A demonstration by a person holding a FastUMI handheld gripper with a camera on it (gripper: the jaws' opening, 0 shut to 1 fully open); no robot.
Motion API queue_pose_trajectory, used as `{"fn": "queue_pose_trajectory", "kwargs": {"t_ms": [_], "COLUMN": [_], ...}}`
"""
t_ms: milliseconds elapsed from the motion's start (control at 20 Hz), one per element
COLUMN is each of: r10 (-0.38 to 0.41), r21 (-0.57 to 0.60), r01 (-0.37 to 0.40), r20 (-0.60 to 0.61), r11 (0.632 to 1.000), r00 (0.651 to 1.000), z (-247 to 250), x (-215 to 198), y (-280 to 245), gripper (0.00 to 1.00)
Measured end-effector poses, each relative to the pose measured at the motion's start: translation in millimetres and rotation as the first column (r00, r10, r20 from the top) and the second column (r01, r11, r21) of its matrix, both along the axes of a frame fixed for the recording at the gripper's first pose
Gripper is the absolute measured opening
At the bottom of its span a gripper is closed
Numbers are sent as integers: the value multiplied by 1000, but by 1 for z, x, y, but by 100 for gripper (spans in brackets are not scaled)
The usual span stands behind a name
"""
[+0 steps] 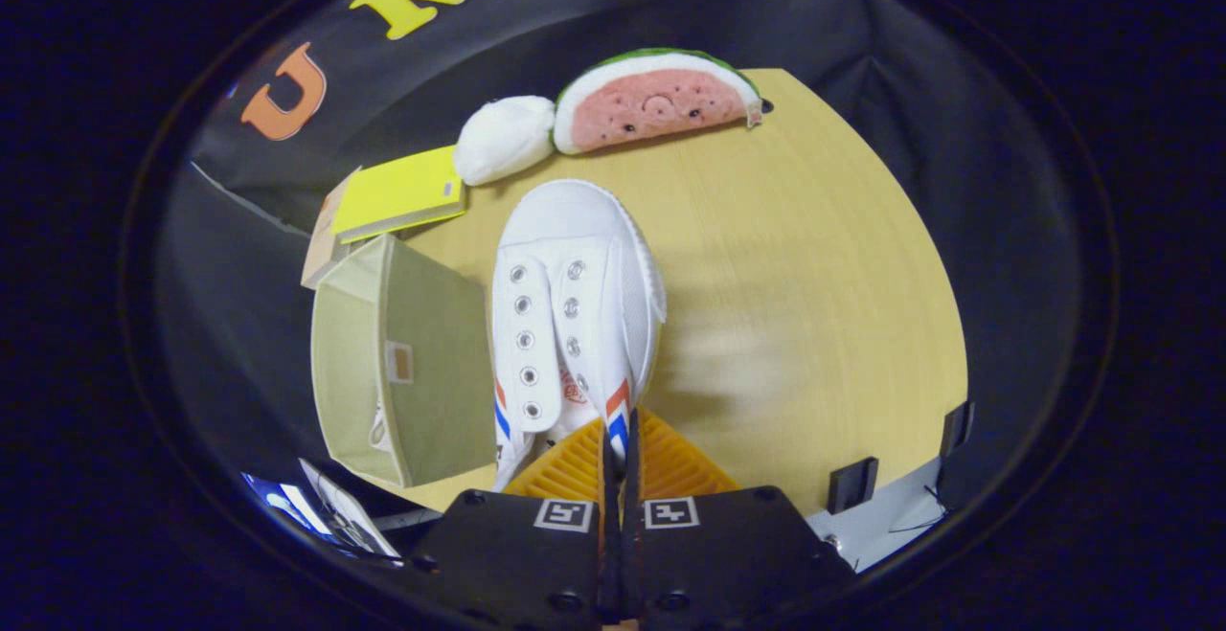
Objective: Open the storage box then place both shoes into the box .Put the left shoe in first, then the right shoe, with the right side of both shoes facing outward in a uniform manner.
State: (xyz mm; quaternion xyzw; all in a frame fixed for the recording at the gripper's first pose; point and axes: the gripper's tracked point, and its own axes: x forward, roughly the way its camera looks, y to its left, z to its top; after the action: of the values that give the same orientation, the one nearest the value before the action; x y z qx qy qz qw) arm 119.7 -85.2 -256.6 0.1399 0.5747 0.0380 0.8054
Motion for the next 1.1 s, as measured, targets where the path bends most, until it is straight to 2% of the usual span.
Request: {"fn": "queue_pose_trajectory", "kwargs": {"t_ms": [150,400,600,750,1100], "r10": [36,55,108,136,123], "r21": [-25,4,-7,-70,-184], "r01": [-35,-56,-109,-129,-107], "r20": [40,110,133,111,81], "r11": [999,998,994,989,977], "r00": [999,992,985,985,989], "z": [34,63,59,42,5], "x": [-6,-3,3,8,21], "y": [35,110,173,202,225], "gripper": [6,6,6,6,6]}}
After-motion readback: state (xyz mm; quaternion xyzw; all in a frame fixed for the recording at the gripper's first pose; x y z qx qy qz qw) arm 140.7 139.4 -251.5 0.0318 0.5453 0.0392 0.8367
